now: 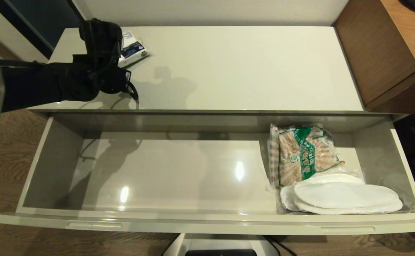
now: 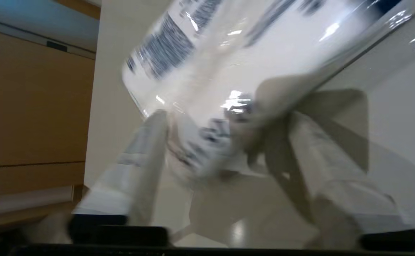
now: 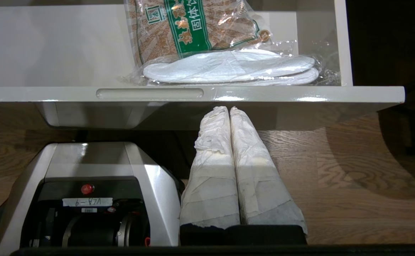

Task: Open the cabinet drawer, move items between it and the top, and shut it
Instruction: Pick up the tissue on the table

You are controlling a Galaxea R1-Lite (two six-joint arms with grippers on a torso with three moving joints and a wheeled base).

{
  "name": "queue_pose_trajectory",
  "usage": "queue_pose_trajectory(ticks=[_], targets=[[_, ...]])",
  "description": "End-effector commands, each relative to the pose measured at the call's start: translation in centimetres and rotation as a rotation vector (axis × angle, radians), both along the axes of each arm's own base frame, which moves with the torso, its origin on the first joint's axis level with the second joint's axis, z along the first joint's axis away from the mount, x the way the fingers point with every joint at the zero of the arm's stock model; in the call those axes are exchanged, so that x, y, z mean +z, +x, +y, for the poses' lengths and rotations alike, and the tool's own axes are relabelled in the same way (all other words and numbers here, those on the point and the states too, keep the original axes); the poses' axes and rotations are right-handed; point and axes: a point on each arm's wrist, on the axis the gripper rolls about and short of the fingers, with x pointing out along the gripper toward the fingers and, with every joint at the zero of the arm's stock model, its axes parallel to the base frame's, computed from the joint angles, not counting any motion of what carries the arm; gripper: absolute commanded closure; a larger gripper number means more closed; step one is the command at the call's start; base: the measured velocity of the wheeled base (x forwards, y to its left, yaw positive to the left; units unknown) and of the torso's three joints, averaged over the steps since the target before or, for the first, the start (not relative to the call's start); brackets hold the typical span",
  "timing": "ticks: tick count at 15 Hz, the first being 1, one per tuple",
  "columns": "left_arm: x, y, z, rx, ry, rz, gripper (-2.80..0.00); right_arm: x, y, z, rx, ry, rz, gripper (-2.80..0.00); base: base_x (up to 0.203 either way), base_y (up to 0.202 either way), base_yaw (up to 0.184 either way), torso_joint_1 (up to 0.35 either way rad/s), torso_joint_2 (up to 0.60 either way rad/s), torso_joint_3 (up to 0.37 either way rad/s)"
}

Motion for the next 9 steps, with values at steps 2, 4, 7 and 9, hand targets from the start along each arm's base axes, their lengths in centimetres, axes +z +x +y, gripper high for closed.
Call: queue_pose_trajectory(ticks=[2, 4, 7, 9], targets=[[0.04, 0.05, 0.30, 0.007, 0.000, -0.004, 0.00, -0.06, -0.17, 0.00, 0.000, 0.000, -0.021, 0.00, 0.000, 0.000, 0.000, 0.000, 0.00, 0.000], [0.02, 0.07, 0.29, 0.007, -0.001, -0.004, 0.00, -0.06, -0.17, 0.00, 0.000, 0.000, -0.021, 0.00, 0.000, 0.000, 0.000, 0.000, 0.00, 0.000], [-0.25, 0.43, 0.62, 0.022, -0.001, -0.002, 0.00, -0.06, -0.17, 0.00, 0.000, 0.000, -0.021, 0.00, 0.000, 0.000, 0.000, 0.000, 0.00, 0.000], [-0.30, 0.45, 0.61, 0.022, -0.002, -0.007, 0.00, -0.06, -0.17, 0.00, 0.000, 0.000, -0.021, 0.00, 0.000, 0.000, 0.000, 0.000, 0.00, 0.000]])
